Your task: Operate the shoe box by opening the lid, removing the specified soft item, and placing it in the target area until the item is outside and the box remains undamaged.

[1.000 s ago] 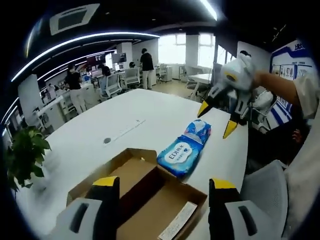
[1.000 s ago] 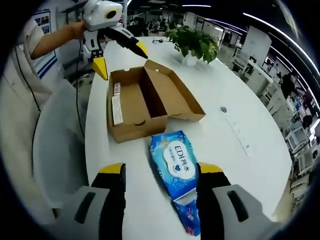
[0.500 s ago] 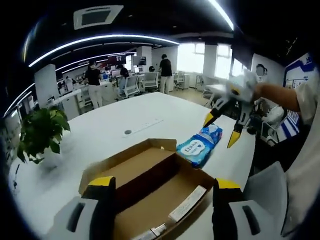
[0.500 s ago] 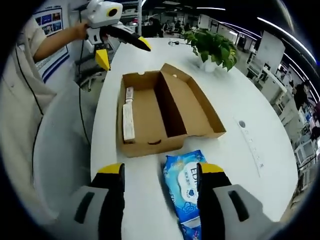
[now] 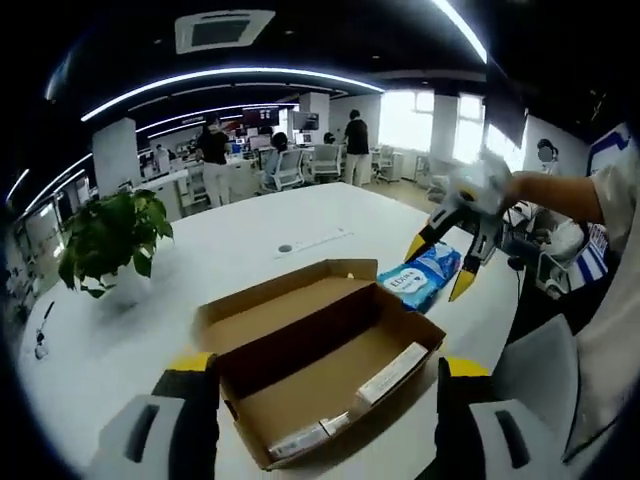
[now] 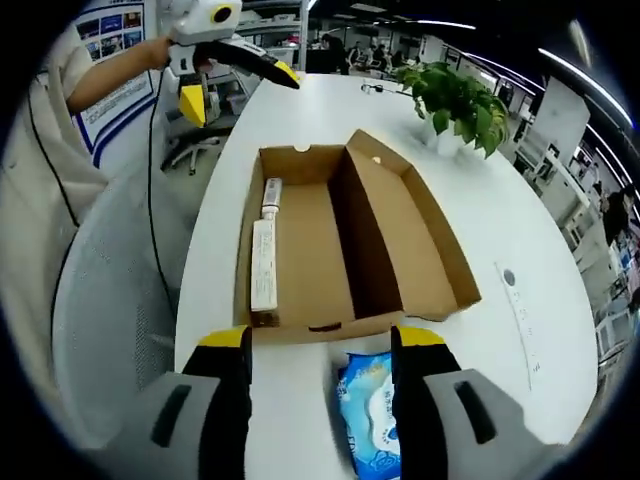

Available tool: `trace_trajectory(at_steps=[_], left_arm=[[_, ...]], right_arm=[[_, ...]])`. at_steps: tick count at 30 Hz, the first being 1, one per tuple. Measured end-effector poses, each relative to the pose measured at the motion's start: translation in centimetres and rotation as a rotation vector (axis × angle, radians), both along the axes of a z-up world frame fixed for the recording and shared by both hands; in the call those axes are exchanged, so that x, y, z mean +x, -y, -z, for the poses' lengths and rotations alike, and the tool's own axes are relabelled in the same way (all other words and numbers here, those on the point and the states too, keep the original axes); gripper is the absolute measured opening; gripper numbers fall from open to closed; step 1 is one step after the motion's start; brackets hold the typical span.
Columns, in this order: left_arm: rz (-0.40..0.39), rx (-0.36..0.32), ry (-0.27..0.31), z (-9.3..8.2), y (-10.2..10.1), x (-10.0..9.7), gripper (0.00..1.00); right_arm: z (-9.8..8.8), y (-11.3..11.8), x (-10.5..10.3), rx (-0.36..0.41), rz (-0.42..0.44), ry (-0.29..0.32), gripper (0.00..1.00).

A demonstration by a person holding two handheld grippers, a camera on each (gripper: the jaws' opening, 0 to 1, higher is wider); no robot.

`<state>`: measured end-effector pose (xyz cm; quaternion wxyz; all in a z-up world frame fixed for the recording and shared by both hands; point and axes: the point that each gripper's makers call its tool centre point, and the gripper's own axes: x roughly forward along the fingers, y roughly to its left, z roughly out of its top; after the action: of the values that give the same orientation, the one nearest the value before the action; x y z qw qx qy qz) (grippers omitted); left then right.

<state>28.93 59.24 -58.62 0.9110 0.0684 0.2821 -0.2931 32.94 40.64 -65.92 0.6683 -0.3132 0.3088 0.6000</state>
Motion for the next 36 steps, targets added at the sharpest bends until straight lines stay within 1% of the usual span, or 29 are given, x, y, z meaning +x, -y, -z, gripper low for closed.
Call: trace_trajectory(at_steps=[5, 8, 11, 17, 21, 26, 34, 36], left_arm=[[-0.003, -0.004, 0.003, 0.5, -0.5, -0.4, 0.97], [-0.011, -0.006, 0.002, 0.9, -1.0, -0.5, 1.0], [-0.029, -0.008, -0.001, 1.3, -1.5, -0.6, 1.0], [-0.055, -0.011, -0.018, 2.3, -2.3, -1.1, 1.0], [-0.052, -0.009, -0.031, 2.7, -2.0, -1.4, 1.0], [-0.06, -0.016, -0.035, 3.0, -1.9, -1.4, 1.0], [-0.07, -0.003, -0.061, 4.2, -2.1, -1.8, 1.0], [-0.077, -0.004, -0.067, 4.4, -2.2, -1.9, 1.0]], right_arm=[[1.1, -1.2, -0.2, -0.021, -0.022, -0.009, 0.52], [1.8, -2.0, -0.5, -0.038, -0.043, -0.027, 0.52], [2.6, -2.3, -0.7, -0.066, -0.068, -0.037, 0.52], [3.8, -3.1, -0.7, -0.095, -0.106, -0.062, 0.52], [4.8, -3.6, -1.1, -0.121, -0.154, -0.091, 0.53], [5.6, -4.3, -1.2, -0.137, -0.179, -0.116, 0.53], [7.0, -4.9, -1.7, -0.154, -0.211, -0.16, 0.52], [7.4, -5.0, -1.9, -0.159, -0.228, -0.161, 0.52]])
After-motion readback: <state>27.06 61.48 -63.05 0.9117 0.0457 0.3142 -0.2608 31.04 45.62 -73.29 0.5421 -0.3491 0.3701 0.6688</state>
